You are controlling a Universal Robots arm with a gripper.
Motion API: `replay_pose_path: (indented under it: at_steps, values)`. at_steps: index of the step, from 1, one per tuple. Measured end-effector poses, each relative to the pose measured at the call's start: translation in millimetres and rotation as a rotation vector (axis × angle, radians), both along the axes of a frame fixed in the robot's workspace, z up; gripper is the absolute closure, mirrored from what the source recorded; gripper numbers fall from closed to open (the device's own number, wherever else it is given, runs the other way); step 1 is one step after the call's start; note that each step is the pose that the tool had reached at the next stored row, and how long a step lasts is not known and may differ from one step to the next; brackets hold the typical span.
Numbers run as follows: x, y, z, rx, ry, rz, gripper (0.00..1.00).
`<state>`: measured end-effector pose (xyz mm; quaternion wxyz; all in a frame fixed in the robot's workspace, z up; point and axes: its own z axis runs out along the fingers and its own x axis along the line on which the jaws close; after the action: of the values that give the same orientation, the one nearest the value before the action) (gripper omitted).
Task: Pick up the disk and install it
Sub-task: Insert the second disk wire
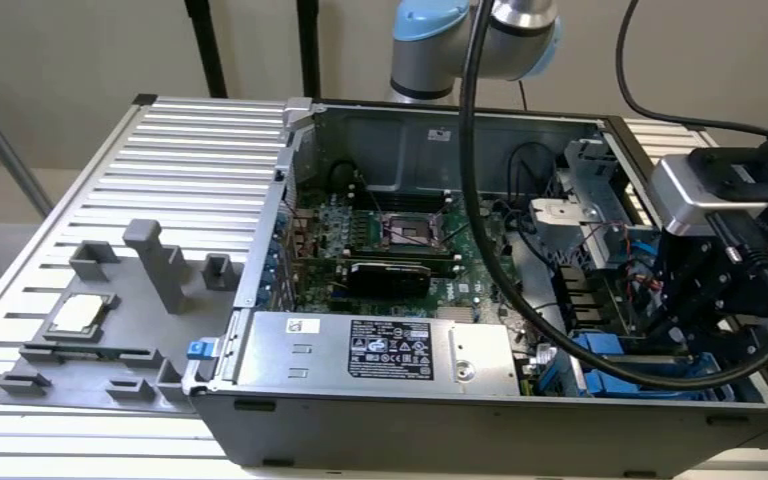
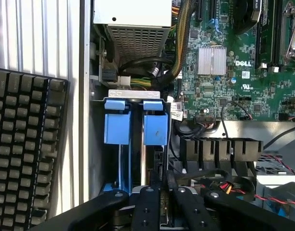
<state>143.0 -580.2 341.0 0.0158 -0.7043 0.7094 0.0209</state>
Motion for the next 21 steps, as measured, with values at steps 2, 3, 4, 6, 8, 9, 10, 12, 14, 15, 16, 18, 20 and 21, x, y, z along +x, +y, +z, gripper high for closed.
replay_pose_path:
  at_steps: [2, 3, 4, 6, 8, 9, 10, 12, 14, 15, 16, 18, 20, 21]
  values:
    - [-0.8, 0.2, 0.0, -0.0004, -0.0017, 0.0, 1.0]
    - [-0.8, 0.4, 0.0, -0.0004, -0.0027, 0.0, 1.0]
    - [-0.7, 0.5, -0.1, -0.0005, -0.004, 0.0, 1.0]
    - [-0.8, 0.6, -0.1, -0.0014, -0.0054, 0.0, 1.0]
    - [-0.8, 0.6, -0.2, -0.003, -0.0065, 0.0, 1.0]
    - [-0.8, 0.6, -0.3, -0.0038, -0.007, 0.0, 1.0]
    - [-0.9, 0.6, -0.4, -0.0047, -0.0076, 0.0, 1.0]
    - [-0.8, 0.6, -0.6, -0.0065, -0.0089, 0.0, 1.0]
    - [-0.8, 0.7, -1.1, -0.0084, -0.0103, 0.0, 1.0]
    - [-0.8, 0.7, -1.5, -0.0091, -0.0108, 0.0, 1.0]
    - [-0.8, 0.7, -1.7, -0.0101, -0.0114, 0.0, 1.0]
    - [-0.8, 0.8, -2.1, -0.0124, -0.0127, 0.0, 1.0]
    - [-0.9, 0.9, -2.7, -0.0147, -0.0139, 0.0, 1.0]
    - [-0.9, 1.1, -3.0, -0.0159, -0.0145, 0.0, 1.0]
